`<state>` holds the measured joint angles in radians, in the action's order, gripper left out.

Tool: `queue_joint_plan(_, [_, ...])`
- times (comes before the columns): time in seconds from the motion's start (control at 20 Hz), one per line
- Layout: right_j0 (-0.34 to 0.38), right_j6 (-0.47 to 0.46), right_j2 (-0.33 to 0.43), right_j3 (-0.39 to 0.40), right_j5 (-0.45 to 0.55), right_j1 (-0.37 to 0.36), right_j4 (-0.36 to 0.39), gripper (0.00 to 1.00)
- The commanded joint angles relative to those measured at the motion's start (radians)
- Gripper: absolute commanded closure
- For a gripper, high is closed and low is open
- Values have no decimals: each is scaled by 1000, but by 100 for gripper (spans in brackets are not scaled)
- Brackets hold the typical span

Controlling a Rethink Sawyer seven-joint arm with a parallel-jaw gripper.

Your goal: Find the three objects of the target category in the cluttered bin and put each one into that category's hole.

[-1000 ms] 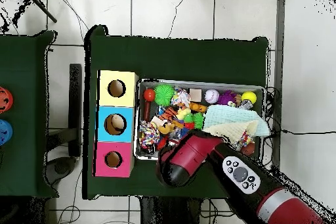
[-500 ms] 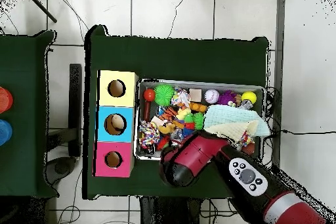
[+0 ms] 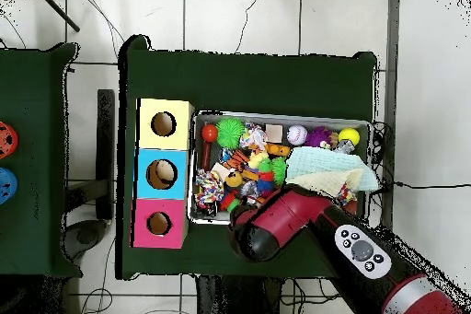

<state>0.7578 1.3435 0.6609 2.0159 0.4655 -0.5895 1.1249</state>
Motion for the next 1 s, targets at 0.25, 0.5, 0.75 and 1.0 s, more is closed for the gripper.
queue_joint_plan(0.25, [29,-227,21,-84,78,-25,23,0])
queue_joint_plan(0.5, [18,-204,15,-97,70,-28,31,0])
queue_joint_plan(0.75, [13,-202,28,-74,88,-78,0,0])
queue_joint_plan(1.0, [46,-256,74,-12,141,-164,-100,0])
